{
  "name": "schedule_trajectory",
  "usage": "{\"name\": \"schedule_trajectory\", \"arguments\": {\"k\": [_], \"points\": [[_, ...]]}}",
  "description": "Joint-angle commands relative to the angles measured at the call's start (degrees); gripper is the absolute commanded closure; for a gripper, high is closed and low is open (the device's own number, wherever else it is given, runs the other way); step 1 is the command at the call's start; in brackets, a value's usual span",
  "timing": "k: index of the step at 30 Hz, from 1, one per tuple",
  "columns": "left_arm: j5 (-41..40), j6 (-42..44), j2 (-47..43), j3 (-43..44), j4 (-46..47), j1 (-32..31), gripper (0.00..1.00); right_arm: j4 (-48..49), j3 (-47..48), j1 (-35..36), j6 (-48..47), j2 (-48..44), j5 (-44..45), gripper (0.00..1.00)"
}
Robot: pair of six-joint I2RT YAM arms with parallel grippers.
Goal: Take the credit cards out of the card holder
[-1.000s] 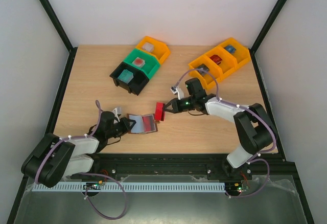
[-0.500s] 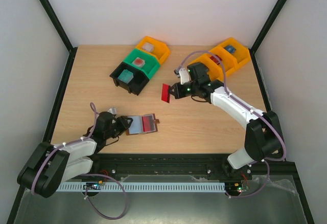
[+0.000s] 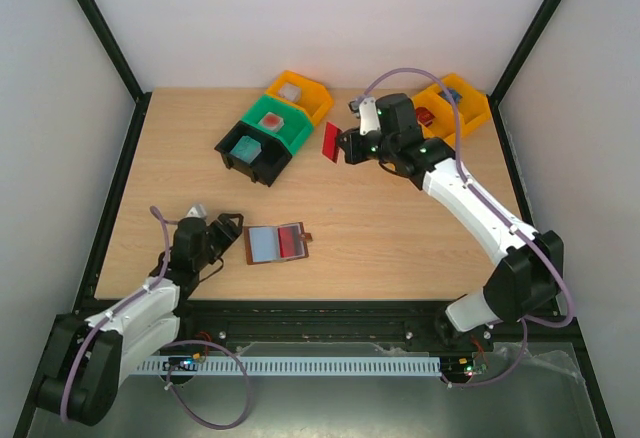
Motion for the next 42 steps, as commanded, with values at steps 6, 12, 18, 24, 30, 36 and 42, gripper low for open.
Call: {"name": "schedule_trajectory", "arguments": {"k": [6,12,18,24,30,36,42], "points": [[-2.1,1.8,-3.8,-0.6,0.9,3.3,0.21,0.8,9.8,-0.4,1.0,6.4,10.0,0.98],[-1.8,2.4,-4.9,-0.6,1.7,6.1,0.16,5.0,16.3,-0.4,0.3,13.7,11.3,0.98],[-1.9,3.1,-6.0,-0.5,2.6,7.9,0.11,13.1,21.6,-0.3,0.3,23.2,6.8,0.98],[-2.0,3.5,-6.7,-0.6,3.4,9.0,0.03,23.9,24.1,-0.3,1.6,33.2,4.3,0.98],[-1.8,3.3,-5.8,-0.8,4.1,9.1,0.02,28.2,30.6,-0.1,2.1,44.0,3.2,0.98],[-1.8,3.0,-5.1,-0.9,4.4,9.2,0.01,22.2,40.8,0.8,2.2,54.0,2.2,0.98],[-1.8,2.8,-4.4,-1.0,4.6,9.2,0.01,18.7,40.2,3.7,-0.5,53.9,0.9,0.98]]}}
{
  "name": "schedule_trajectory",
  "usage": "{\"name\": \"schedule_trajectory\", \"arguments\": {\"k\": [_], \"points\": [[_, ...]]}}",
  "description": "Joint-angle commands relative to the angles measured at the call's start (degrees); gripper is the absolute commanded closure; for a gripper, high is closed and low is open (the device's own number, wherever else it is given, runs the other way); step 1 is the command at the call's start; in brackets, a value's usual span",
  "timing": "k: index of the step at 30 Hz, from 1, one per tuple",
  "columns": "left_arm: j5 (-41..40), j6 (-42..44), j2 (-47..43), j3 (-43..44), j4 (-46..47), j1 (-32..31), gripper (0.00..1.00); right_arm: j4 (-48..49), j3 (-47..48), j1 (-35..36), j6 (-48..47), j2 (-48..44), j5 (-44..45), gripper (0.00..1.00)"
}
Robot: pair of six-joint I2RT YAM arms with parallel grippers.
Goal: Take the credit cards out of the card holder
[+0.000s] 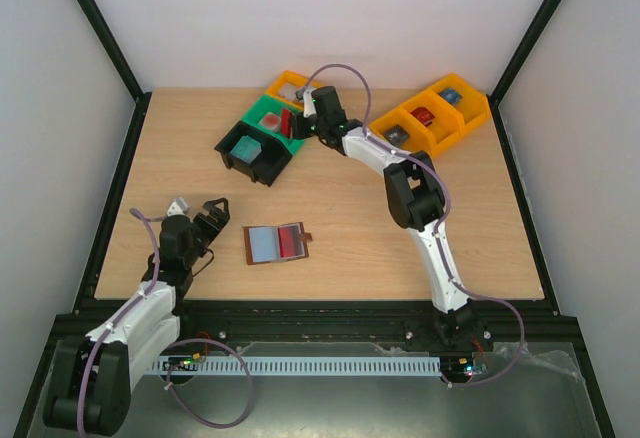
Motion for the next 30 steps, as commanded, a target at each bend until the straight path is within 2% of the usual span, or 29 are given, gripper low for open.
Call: {"name": "schedule_trajectory", "arguments": {"k": [1,8,12,22,27,30], "points": [[-0.5,0.0,0.5,-0.9,1.5,0.4,0.01,-2.1,1.2,2.9,-1.6,-1.9,-1.0,0.98],[-0.6,0.0,0.2,-0.9,1.4,0.4,0.01,1.9,-3.9,5.7,5.1,-4.7,-1.2,0.98],[-0.6,0.1,0.0,-0.9,1.4,0.4,0.01,-0.6,-3.0,7.5,5.2,-5.6,2.2,0.98],[-0.7,0.1,0.2,-0.9,1.6,0.4,0.01,-2.2,-0.3,8.2,11.8,-4.5,-7.4,0.98],[-0.7,0.1,0.5,-0.9,1.7,0.4,0.01,-6.7,3.0,7.8,6.7,-6.8,-4.3,0.98],[-0.7,0.1,0.5,-0.9,1.7,0.4,0.01,-10.3,3.6,5.2,2.6,-10.6,0.4,0.99]]}}
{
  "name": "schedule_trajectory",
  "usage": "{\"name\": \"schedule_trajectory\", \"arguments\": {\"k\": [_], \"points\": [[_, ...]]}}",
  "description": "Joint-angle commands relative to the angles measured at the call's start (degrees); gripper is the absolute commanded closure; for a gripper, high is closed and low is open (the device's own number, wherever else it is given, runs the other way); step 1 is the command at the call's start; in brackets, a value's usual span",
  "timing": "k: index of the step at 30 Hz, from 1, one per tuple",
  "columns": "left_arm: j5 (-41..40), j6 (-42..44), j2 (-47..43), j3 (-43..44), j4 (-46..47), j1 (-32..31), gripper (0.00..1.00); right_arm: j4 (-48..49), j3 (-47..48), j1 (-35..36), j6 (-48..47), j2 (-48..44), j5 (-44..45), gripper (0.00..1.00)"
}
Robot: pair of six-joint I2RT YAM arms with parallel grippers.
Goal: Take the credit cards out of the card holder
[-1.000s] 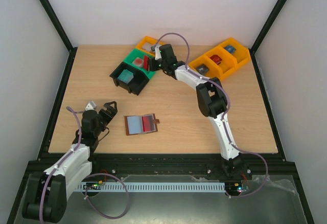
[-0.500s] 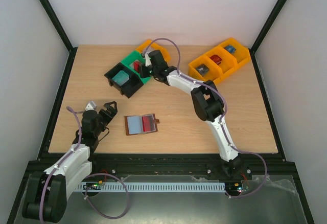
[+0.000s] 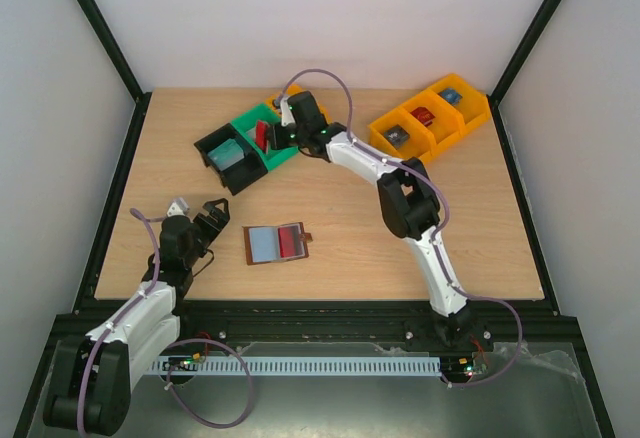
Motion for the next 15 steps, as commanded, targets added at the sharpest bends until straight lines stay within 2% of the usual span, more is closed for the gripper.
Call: {"name": "schedule_trajectory", "arguments": {"k": [1,5,8,11,15], "points": [[-0.6,0.1,0.3,-0.7,1.4,0.4,0.01,-5.6,2.6,-3.7,-5.4,-9.8,4.7,0.98],[-0.6,0.1,0.5,-0.7,1.6,0.4,0.01,-5.1,-5.5,-12.6,-6.8,-19.6,6.8,0.98],[-0.6,0.0,0.6,-0.7,1.6,0.4,0.01,-6.6,-11.8,-18.6,-9.0,-25.1,14.3,0.98],[-0.6,0.0,0.7,-0.7,1.6,0.4,0.01,-8.1,-17.4,-24.5,-9.6,-28.4,19.4,0.98],[-0.6,-0.1,0.9,-0.7,1.5,0.4,0.01,-8.5,-23.8,-30.4,-9.8,-30.5,21.7,0.98]]}}
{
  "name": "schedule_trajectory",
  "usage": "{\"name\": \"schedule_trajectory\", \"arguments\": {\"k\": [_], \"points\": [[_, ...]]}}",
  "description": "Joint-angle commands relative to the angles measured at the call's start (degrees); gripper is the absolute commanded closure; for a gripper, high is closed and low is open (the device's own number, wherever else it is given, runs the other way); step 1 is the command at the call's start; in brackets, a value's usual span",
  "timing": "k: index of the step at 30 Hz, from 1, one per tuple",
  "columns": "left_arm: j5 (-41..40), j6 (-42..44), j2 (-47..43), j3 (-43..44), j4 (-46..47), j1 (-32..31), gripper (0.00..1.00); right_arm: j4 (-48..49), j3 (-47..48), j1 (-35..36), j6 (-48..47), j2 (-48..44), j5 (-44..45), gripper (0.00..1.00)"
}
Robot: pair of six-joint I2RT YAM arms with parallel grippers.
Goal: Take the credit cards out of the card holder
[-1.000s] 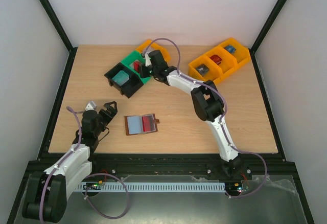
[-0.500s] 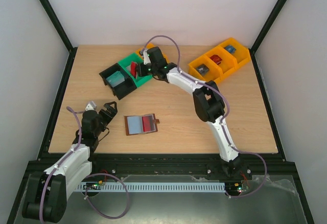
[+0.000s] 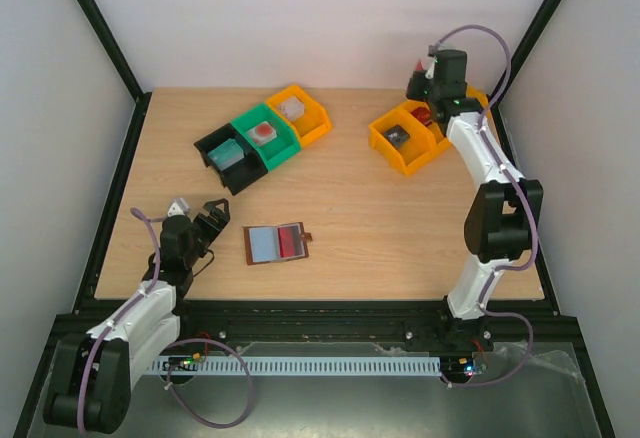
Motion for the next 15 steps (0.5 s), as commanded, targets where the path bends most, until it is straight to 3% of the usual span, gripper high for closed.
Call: {"name": "schedule_trajectory", "arguments": {"k": [1,5,15], "points": [[-0.6,-0.1,0.3,-0.7,1.4,0.4,0.01,-4.1,-7.5,-2.6,-1.9,0.4,5.3,0.98],[-0.6,-0.1,0.3,-0.7,1.3,0.4,0.01,-6.2,-10.1,-4.1,-2.8,1.6,5.6,0.98],[-0.7,-0.2,0.2,-0.8,1.2,0.5,0.01,-5.7,-17.2,-4.0,-0.9,2.7,-4.4,0.98]]}}
